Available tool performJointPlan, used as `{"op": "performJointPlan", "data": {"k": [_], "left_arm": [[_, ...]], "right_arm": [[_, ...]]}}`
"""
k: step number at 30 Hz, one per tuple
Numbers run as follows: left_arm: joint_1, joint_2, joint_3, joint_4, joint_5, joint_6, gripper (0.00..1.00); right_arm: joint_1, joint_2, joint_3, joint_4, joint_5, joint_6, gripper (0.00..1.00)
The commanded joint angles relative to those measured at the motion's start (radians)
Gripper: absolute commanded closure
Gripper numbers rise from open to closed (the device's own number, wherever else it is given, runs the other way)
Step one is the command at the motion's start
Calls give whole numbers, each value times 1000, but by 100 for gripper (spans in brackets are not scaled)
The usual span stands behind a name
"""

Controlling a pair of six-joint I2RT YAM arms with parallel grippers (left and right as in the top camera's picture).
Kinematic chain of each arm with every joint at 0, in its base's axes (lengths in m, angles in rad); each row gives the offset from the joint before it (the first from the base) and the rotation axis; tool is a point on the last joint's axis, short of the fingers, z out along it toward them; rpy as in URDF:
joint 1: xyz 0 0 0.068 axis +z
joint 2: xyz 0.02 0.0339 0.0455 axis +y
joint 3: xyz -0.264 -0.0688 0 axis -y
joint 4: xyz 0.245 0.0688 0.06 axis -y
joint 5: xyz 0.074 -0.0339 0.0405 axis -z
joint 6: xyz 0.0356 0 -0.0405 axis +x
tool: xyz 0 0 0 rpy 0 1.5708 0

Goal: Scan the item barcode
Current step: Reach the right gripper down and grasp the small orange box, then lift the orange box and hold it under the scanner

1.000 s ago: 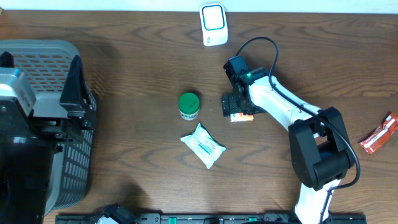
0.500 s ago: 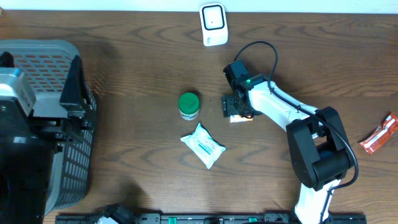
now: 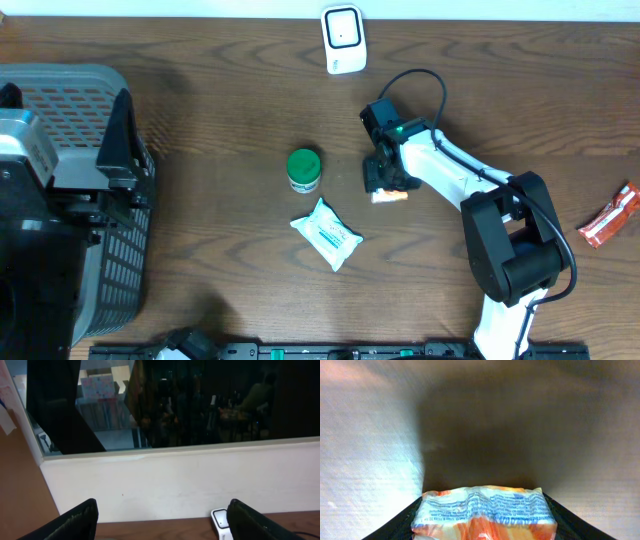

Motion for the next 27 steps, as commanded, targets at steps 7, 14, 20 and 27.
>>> {"op": "performJointPlan", "data": {"k": [7, 14, 20, 27], "left_arm": [[0, -7, -5, 3, -9, 3, 18], [0, -7, -5, 3, -9, 3, 18], [0, -7, -5, 3, -9, 3, 18], [0, -7, -5, 3, -9, 3, 18]], "right_arm": [[-2, 11, 125, -332, -149, -36, 43], [-2, 11, 151, -476, -360, -103, 45], [-2, 11, 151, -619, -421, -149, 46], [-1, 11, 151, -706, -447, -158, 46]]}}
